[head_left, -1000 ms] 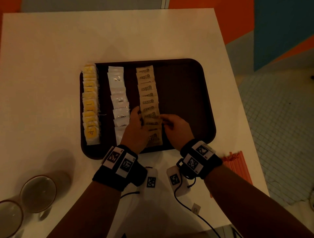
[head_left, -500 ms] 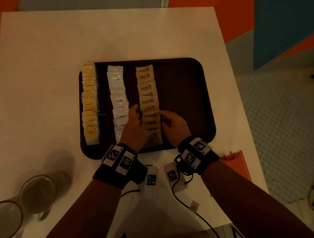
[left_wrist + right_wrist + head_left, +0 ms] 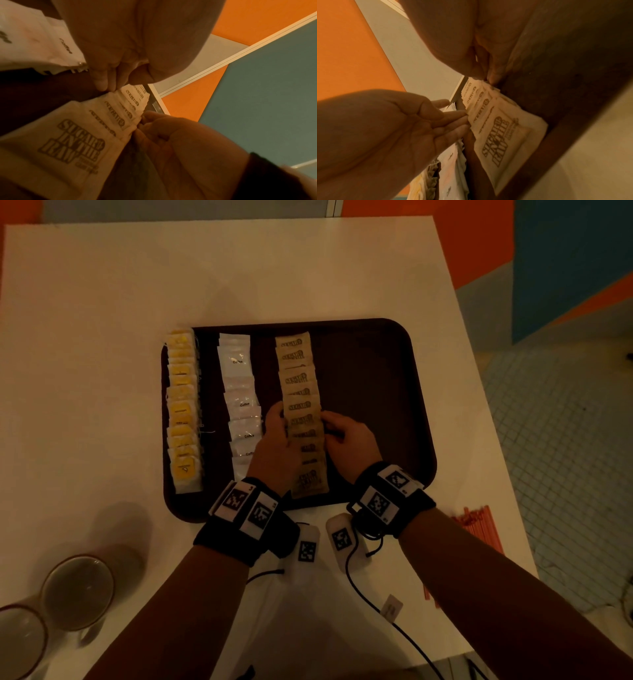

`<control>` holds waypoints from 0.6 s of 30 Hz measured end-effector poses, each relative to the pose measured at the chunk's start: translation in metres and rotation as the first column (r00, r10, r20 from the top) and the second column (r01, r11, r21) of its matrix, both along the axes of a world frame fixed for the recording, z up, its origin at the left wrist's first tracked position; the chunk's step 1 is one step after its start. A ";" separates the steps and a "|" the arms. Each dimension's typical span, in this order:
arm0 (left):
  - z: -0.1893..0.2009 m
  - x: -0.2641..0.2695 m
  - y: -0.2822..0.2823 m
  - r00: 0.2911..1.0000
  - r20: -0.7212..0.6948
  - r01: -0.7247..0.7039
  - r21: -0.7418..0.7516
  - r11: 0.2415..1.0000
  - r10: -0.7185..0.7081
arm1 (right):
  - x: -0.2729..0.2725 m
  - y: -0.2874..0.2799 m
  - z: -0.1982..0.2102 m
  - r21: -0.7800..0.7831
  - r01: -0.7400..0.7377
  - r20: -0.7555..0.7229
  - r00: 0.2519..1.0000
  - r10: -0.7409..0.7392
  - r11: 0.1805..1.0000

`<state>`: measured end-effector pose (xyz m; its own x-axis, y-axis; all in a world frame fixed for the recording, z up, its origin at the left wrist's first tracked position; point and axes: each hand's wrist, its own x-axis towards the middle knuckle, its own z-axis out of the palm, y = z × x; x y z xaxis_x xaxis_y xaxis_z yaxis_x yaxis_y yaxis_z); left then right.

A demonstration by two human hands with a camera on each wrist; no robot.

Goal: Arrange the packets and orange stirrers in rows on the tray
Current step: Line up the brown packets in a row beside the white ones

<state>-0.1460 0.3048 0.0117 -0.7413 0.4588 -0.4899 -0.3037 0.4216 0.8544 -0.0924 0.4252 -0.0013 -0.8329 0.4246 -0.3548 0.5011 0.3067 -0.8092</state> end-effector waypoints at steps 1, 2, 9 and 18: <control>0.002 0.001 -0.001 1.000 0.011 -0.003 -0.008 1.000 0.003 | 0.001 0.001 0.000 0.033 0.000 0.022 1.000 0.000 0.999; 0.003 0.001 -0.002 1.000 0.017 -0.010 -0.022 1.000 0.010 | 0.003 0.002 -0.001 0.062 0.008 0.047 0.999 -0.011 0.998; 0.015 0.029 -0.012 0.996 0.091 0.007 -0.041 0.999 -0.003 | 0.036 0.005 -0.004 0.076 -0.020 0.181 0.984 0.006 0.997; 0.016 0.040 -0.013 0.990 0.133 -0.047 -0.028 0.998 0.051 | 0.057 -0.009 -0.007 0.038 0.031 0.188 0.981 -0.038 0.999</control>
